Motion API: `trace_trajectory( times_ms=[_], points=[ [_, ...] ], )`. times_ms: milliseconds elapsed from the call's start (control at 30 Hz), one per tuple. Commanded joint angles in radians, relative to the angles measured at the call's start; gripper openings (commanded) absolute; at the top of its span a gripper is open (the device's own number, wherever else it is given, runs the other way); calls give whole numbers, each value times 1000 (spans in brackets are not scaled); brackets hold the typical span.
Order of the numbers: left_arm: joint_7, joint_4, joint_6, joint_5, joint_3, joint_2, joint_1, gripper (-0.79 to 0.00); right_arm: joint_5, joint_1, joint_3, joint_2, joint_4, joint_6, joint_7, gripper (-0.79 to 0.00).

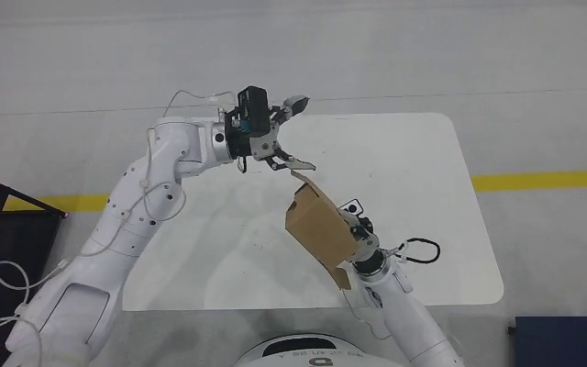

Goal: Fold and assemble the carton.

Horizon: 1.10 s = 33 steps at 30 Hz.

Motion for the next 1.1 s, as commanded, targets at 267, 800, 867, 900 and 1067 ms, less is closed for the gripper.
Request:
trace_trajectory(
  times_ms=[267,800,867,900,1067],
  points=[
    [-15,29,-34,-70,60,4,-26,0,14,-9,6,1,13,2,-2,-785],
    [7,-17,-34,-105,118,72,-9,-52,71,-12,26,-1,28,10,-5,-785],
    [14,-24,-34,-100,120,79,-2,-62,81,-12,28,-2,29,10,-7,-785],
    [18,-27,-34,-97,122,82,2,-62,87,-11,28,-2,29,10,-8,-785],
    [29,-42,-34,-91,143,89,18,-62,118,-8,31,-5,35,13,-20,-785]
  ],
)
